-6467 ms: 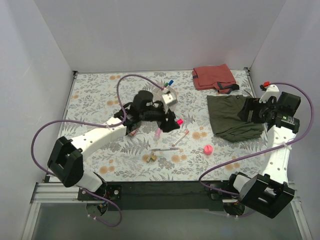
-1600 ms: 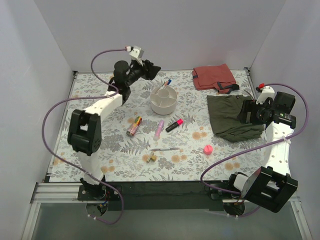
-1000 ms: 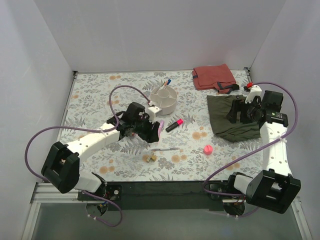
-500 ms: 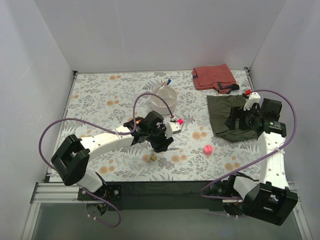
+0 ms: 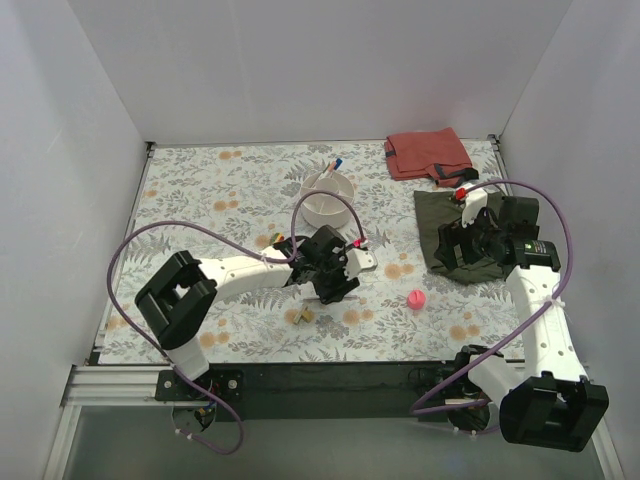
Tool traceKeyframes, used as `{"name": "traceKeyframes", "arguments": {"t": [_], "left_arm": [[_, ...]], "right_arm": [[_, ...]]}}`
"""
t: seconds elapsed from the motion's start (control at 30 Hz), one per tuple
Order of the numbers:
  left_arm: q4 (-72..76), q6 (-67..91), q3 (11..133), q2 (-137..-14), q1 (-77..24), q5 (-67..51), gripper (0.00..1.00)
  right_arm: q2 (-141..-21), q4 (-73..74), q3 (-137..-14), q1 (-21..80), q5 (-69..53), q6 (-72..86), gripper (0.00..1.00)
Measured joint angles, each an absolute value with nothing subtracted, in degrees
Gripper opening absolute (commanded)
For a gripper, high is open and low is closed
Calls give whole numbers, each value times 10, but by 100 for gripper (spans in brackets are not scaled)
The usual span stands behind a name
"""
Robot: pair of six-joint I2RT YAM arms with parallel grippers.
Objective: Sort the stationery into containers
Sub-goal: Pick up the pen from the center of the board.
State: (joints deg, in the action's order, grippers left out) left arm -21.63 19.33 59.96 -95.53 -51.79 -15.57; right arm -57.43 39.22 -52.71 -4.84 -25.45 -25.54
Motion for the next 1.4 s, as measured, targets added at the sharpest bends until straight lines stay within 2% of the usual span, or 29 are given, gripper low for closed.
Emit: {"name": "traceKeyframes", "arguments": {"t": [0.63, 0.77, 0.9, 1.13, 1.27, 1.4], "left_arm": [[-201, 182, 642, -1042, -551, -118, 39], [-201, 179, 641, -1042, -552, -115, 33], [-201, 177, 641, -1042, -553, -115, 17], [-201, 177, 641, -1042, -553, -130, 2], [-224, 182, 655, -1042, -552, -143, 0], [-279, 204, 760, -1042, -538, -170, 0]], "right_arm": [[-551, 384, -502, -48, -245, -274, 86], [-549, 384, -498, -48, -245, -273, 86], [-542, 379, -497, -48, -244, -272, 86], [-536, 371, -492, -48, -240, -272, 87], [-536, 371, -489, -48, -234, -272, 87], [-538, 371, -489, -48, -222, -272, 87]]}}
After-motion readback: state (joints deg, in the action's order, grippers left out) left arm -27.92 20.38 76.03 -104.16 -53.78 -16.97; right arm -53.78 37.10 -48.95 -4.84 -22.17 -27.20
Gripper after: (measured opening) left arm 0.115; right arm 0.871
